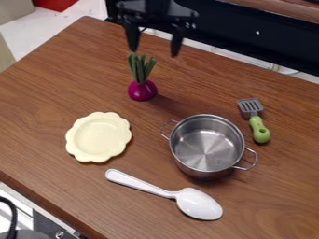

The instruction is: Put the purple radish in the pot

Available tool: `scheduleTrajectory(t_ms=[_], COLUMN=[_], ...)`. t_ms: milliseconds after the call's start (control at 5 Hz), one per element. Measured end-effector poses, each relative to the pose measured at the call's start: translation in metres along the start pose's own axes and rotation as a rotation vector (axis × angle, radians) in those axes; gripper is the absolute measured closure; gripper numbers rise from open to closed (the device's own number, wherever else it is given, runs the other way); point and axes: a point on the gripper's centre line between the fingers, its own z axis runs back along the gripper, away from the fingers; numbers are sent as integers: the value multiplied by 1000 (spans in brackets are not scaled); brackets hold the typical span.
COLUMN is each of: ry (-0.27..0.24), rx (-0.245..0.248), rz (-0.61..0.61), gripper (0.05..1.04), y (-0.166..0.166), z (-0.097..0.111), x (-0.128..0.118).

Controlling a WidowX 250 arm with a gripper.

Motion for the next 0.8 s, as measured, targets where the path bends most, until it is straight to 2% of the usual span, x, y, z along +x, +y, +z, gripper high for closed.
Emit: scheduleTrajectory(t_ms=[400,600,800], ry=[-45,-56,-37], rx=[-10,-52,-103], rz=[36,40,26], gripper=[83,84,83], y=[24,21,17], z=[4,-6,-17], x=[18,16,6])
